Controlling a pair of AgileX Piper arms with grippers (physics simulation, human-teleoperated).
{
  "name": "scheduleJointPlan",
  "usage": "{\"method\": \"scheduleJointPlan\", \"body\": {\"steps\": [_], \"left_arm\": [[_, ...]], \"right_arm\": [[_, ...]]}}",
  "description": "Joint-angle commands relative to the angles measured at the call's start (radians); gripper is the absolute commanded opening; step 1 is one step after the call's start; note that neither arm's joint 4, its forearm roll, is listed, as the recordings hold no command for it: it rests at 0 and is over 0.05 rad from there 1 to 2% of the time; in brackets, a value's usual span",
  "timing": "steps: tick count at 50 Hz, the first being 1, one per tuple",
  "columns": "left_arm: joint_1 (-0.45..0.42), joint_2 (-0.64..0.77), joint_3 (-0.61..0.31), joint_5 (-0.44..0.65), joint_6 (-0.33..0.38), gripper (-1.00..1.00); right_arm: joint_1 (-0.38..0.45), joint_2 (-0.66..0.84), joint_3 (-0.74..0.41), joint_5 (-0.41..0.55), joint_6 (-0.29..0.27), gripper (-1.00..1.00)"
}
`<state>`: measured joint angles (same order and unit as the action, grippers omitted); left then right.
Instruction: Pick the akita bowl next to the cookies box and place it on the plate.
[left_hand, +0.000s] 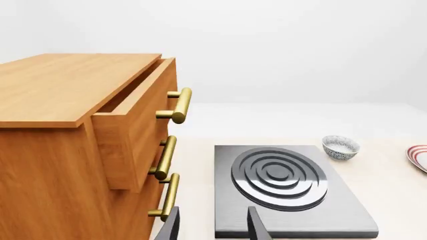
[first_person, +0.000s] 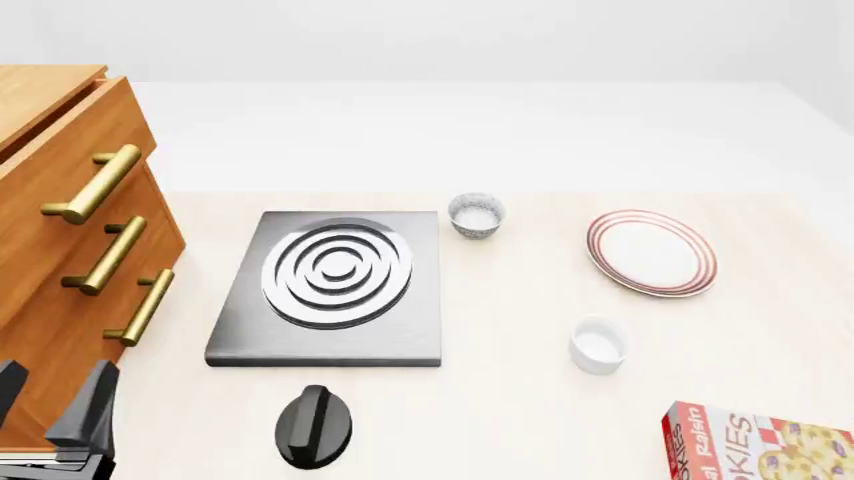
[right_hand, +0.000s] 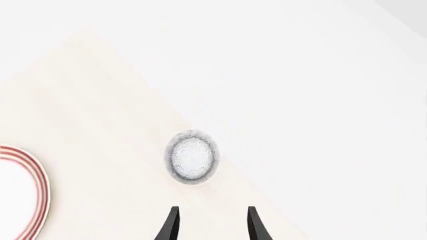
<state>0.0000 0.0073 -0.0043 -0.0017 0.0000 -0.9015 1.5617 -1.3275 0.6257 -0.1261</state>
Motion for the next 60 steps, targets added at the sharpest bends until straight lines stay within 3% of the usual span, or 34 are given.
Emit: {"method": "scheduleJointPlan", "body": {"steps": [1,14,38,47,60], "left_arm": [[0.0,0.0,0.0,0.0,0.0,1.0],[0.0,0.0,0.0,0.0,0.0,1.0],[0.0,0.0,0.0,0.0,0.0,1.0],[0.0,0.0,0.0,0.0,0.0,1.0],[0.0,0.0,0.0,0.0,0.0,1.0]], "right_arm": [[-0.025,0.063,-0.035,-0.016,-0.016,1.0],[-0.035,0.116,-0.088,-0.008,-0.023,1.0],[-0.023,0.201,-0.095,-0.069,-0.027,1.0],[-0.028,0.234,-0.081,-0.115,-0.052,1.0],[-0.005,0.257,-0.078,-0.141,-0.037,1.0]]}}
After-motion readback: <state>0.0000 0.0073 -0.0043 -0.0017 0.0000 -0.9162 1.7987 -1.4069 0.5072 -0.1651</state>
